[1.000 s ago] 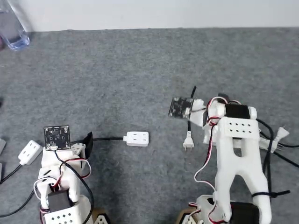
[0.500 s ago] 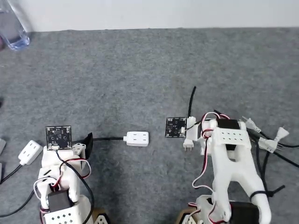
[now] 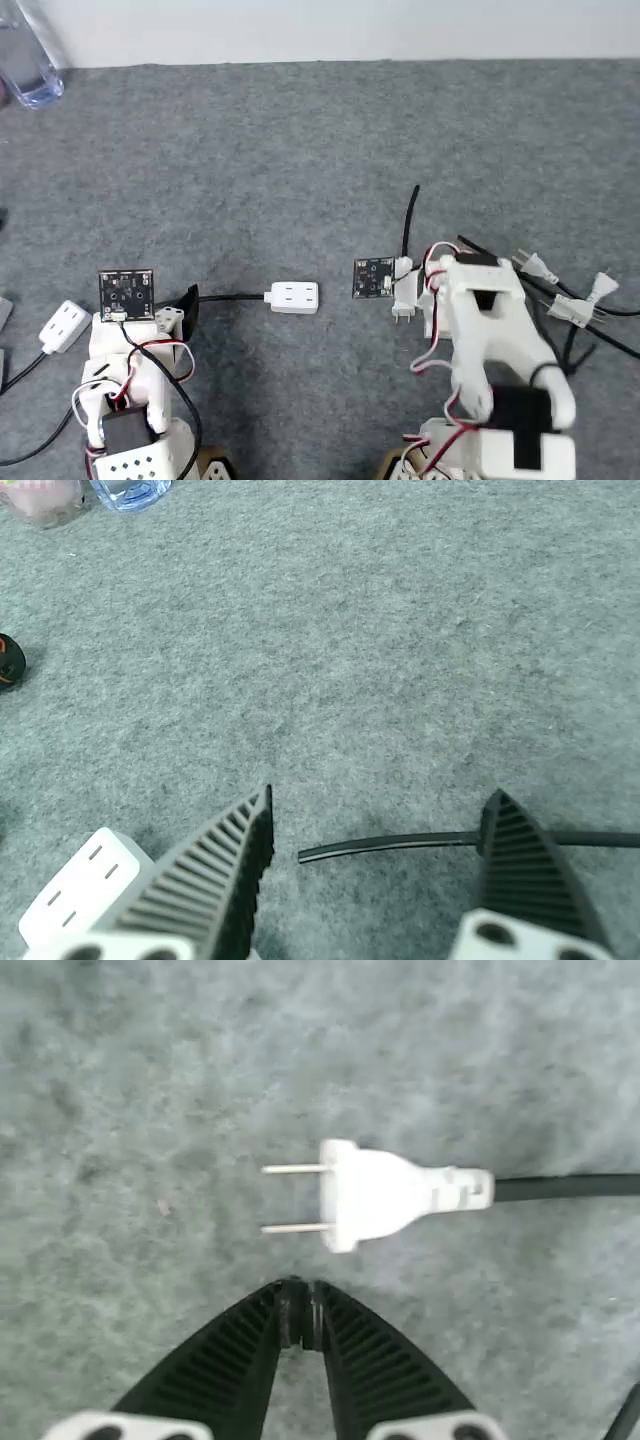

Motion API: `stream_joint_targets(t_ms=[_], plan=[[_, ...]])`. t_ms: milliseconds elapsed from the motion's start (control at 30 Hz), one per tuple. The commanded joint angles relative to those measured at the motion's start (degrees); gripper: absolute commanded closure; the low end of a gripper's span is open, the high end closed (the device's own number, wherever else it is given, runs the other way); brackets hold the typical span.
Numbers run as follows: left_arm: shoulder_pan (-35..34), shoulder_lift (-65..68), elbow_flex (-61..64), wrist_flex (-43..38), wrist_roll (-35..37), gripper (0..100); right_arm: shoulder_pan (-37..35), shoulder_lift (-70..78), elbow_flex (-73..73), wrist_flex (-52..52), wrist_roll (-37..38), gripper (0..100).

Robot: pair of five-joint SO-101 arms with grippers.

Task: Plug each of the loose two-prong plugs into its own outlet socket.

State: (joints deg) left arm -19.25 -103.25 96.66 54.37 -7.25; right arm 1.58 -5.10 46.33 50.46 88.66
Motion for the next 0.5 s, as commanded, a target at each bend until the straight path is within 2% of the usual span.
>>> stream_joint_targets(t_ms=[0, 467], plan=[[-0.09, -0.97, -0.31, -1.32, -0.44, 69, -0.48, 2.15, -3.78, -1.01, 0.79, 99.0], [-0.09, -0.97, -0.31, -1.23, -0.44, 69, -0.57, 2.33, -10.11, -1.01, 0.79, 99.0]])
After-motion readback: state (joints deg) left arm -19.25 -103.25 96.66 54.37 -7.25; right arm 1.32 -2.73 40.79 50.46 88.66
